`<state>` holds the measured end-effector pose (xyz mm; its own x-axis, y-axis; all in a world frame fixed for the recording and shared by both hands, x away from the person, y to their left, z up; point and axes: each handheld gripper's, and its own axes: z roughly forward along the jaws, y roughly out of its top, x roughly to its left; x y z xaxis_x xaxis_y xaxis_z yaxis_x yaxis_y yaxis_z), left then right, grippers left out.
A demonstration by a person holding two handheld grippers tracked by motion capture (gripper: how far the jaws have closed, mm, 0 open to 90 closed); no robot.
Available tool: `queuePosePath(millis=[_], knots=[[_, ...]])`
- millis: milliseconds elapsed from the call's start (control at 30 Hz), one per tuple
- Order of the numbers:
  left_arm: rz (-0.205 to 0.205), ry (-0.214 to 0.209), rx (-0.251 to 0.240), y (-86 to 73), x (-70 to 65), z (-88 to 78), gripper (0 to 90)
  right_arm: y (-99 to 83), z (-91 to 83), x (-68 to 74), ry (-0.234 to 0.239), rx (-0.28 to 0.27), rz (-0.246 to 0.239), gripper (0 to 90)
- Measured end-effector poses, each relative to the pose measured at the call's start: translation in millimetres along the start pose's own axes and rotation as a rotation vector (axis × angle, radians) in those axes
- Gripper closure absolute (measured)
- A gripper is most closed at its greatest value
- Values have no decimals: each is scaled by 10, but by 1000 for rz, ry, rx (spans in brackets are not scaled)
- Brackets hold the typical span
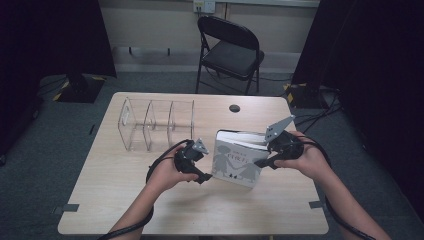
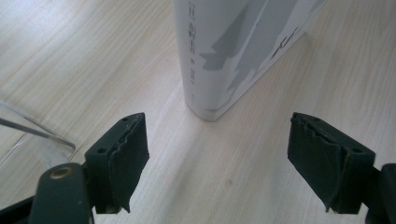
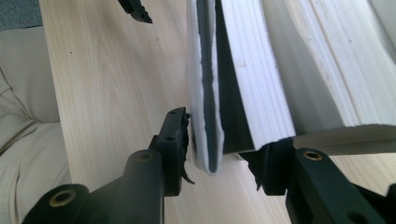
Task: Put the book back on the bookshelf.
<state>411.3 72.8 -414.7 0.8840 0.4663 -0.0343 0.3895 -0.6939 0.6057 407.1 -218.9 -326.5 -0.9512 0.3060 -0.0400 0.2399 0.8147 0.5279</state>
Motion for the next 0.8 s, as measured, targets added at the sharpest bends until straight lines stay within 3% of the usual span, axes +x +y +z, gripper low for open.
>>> queuePosePath(millis=[267,467,800], knots=[[38,3,8,177,10,-61,209,-7,6,0,1,-10,4,585],[41,-6,-12,305,-7,-93,208,-13,7,4,0,-12,10,568],[98,-16,5,511,11,-134,193,-38,7,2,-1,-11,13,549]])
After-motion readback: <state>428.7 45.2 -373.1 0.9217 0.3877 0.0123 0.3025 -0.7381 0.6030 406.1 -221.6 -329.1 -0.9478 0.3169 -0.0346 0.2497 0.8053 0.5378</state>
